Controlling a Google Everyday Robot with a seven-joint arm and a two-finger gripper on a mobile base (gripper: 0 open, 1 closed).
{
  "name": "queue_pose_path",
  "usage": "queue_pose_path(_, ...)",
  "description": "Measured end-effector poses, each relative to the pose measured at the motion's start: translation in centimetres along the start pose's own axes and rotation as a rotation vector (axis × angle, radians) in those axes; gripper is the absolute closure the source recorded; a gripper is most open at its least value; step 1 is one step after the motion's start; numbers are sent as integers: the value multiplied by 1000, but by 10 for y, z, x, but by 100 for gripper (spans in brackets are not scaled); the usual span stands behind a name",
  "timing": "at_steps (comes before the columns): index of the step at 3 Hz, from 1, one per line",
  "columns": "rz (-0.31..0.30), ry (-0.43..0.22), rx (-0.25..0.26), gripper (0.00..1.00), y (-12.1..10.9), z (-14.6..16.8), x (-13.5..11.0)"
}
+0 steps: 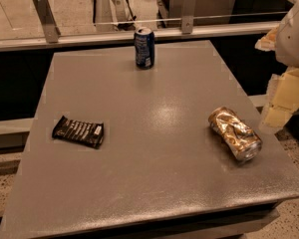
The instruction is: Pick rxbar chocolate
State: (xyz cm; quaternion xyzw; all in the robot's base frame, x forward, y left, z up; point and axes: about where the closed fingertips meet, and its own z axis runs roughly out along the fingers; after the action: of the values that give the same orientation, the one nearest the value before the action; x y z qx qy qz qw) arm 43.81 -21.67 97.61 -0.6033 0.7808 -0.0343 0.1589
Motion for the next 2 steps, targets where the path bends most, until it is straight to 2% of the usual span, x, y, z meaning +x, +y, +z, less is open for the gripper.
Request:
queue_pose_path(1,0,0,0,0,0,0,0)
queue_pose_path(2,-51,-70,-25,0,11,20,-46)
